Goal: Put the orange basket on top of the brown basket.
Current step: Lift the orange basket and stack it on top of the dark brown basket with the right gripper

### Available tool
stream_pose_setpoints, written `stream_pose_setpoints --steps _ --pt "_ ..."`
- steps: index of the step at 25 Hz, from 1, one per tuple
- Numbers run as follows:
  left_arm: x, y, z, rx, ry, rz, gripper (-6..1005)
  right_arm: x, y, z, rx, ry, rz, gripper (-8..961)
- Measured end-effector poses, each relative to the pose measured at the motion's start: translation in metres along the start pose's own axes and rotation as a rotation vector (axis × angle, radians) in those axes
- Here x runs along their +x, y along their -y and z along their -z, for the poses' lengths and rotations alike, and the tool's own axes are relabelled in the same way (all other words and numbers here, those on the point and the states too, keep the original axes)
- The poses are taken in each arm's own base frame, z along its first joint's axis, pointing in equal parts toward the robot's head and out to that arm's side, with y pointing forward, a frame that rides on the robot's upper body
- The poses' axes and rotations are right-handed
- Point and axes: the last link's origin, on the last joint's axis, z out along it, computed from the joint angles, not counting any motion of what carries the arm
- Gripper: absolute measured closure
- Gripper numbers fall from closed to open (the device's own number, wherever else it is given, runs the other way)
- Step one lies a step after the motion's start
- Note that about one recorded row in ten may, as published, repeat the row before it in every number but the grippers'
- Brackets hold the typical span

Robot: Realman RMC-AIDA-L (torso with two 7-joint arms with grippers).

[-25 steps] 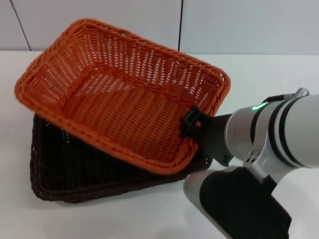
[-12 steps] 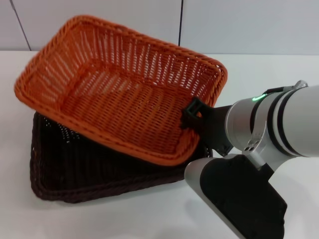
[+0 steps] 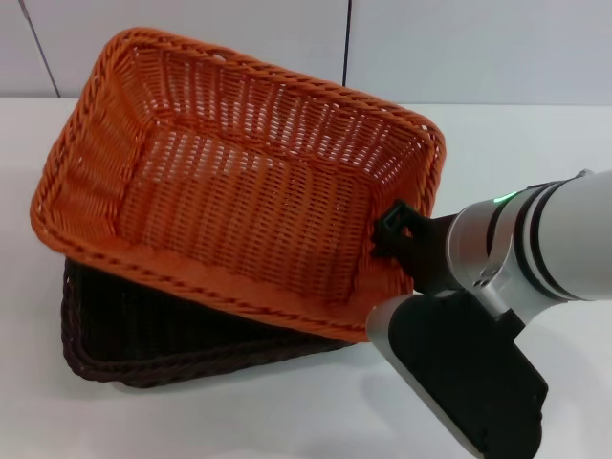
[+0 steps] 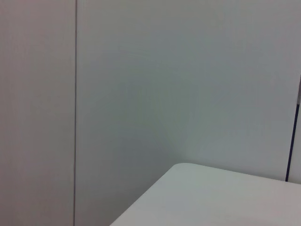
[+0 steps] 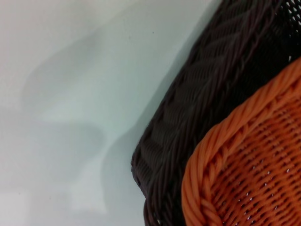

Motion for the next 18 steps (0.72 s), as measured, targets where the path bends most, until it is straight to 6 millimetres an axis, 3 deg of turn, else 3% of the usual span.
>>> stream_pose_setpoints --steps 10,15,18 --pt "0.002 -0.004 -0.006 -0.009 0.011 -0.003 191 -0.007 0.011 0.028 0.072 0.018 -0.025 638" --pt "0.002 -0.005 -0.009 -0.010 0.019 -0.010 191 -0.014 0.008 0.030 0.041 0.028 -0.019 417" --pt "0.002 -0.006 -0.010 -0.012 0.020 -0.012 191 -0.016 0.008 0.031 0.042 0.031 -0.020 363"
